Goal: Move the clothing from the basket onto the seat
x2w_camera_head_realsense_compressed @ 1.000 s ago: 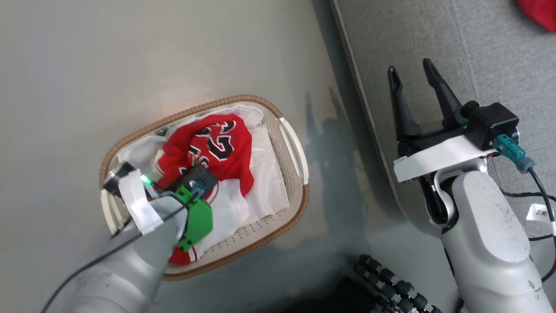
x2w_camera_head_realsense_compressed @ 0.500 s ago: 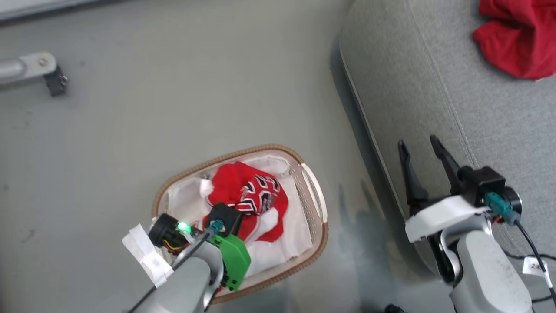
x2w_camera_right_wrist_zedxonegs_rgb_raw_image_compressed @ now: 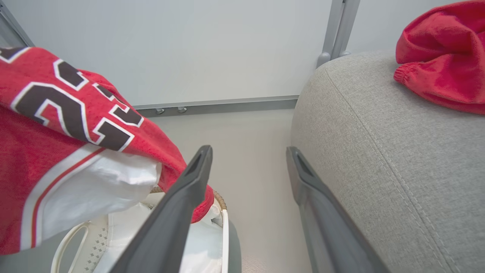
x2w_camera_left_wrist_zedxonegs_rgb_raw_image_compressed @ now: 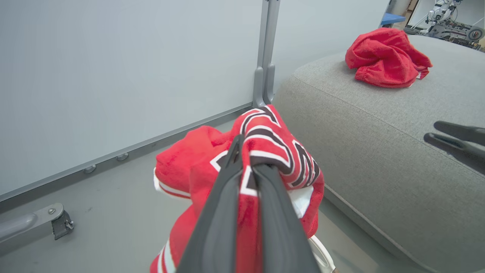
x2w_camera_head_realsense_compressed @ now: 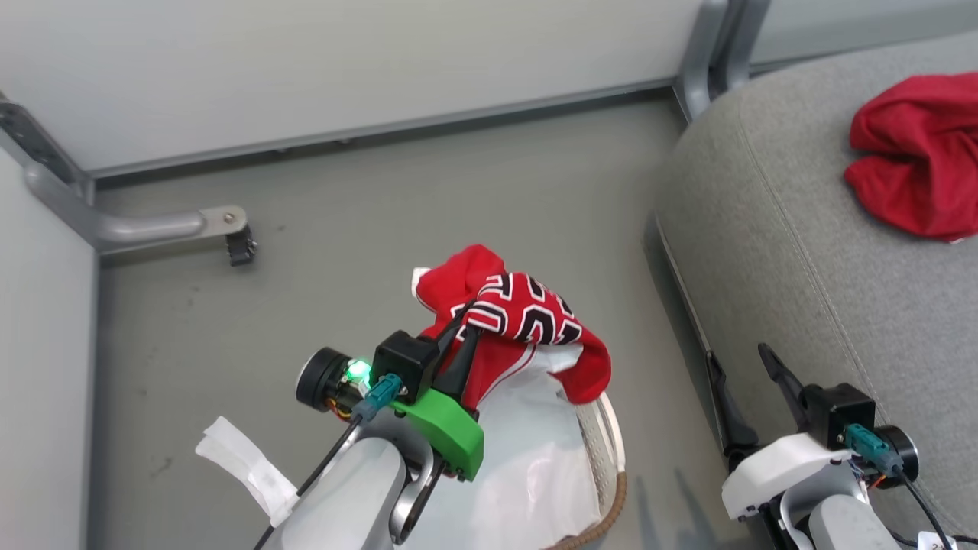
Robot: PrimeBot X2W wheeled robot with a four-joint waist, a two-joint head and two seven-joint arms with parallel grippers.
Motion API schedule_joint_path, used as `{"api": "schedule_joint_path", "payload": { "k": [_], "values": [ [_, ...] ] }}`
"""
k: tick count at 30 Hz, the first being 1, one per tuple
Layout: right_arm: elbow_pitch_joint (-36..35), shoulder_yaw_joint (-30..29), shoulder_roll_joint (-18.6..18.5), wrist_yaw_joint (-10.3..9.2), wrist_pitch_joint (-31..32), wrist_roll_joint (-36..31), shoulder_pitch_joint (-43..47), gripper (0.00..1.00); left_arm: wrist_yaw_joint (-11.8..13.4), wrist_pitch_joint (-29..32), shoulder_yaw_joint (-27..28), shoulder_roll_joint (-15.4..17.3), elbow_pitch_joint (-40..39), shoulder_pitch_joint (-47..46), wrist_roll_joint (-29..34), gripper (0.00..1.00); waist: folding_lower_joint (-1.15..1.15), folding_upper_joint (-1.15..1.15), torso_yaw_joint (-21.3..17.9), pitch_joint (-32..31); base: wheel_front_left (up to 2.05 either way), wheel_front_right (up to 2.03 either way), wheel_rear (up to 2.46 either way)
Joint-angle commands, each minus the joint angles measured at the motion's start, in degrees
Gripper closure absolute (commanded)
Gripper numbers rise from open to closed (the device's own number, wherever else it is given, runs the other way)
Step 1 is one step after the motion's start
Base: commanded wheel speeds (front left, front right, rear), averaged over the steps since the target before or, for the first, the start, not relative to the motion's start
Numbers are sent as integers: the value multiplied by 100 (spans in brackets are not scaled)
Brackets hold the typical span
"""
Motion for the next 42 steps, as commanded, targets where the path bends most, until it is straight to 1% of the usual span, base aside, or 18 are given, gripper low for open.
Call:
{"api": "schedule_joint_path", "payload": {
  "k": [1, 6, 8, 11, 14, 18, 23, 26, 30, 36, 42],
  "values": [
    [20, 2, -27, -6, -12, 4, 135, 0, 9, -3, 59, 3, -199, 79, -1, 100, 0, 0, 416, -550, 0, 0, 0],
    [93, 94, -26, -6, -12, -16, 322, 0, 25, -3, 254, 6, -892, 102, -108, 100, 0, 0, 499, -776, 0, 0, 0],
    [105, 224, -25, -6, -11, -40, 379, 0, 41, -3, 322, 7, -1084, 113, -142, 100, 0, 0, 522, -841, 0, 0, 0],
    [67, 852, -7, -5, -12, -212, 380, 0, 72, -2, 394, 7, -1297, 167, -225, 100, 0, 0, 545, -890, 0, 0, 0],
    [-33, 1386, -63, -6, -12, -195, 202, 0, 103, -2, 419, 6, -1426, 201, -257, 100, 0, 0, 566, -916, 0, 0, 0],
    [-343, 2022, -76, -6, -12, 66, -125, 0, 93, -3, 373, 5, -1525, 276, -302, 100, 0, 0, 615, -948, 0, 0, 0],
    [-739, 2709, -71, -6, -12, 618, -561, 0, 99, -2, 248, 5, -1538, 325, -370, 100, 0, 0, 728, -971, 0, 0, 0],
    [-701, 3029, -68, -5, -12, 836, -727, 0, 128, -3, 185, 6, -1541, 348, -404, 100, 0, 0, 780, -971, 0, 0, 0],
    [-391, 3274, -42, -5, -12, 835, -999, 0, 136, -3, 49, 4, -1517, 335, -452, 100, 0, 0, 861, -935, 0, 0, 0],
    [-9, 3343, -23, -5, -12, 891, -1265, 0, 142, -3, -295, 4, -1585, 275, -612, 100, 0, 0, 1018, -865, 0, 0, 0],
    [352, 3175, -30, -6, -11, 923, -1443, 0, 149, -4, -677, 5, -1650, 218, -734, 100, 0, 0, 1197, -836, 0, 0, 0]
  ]
}}
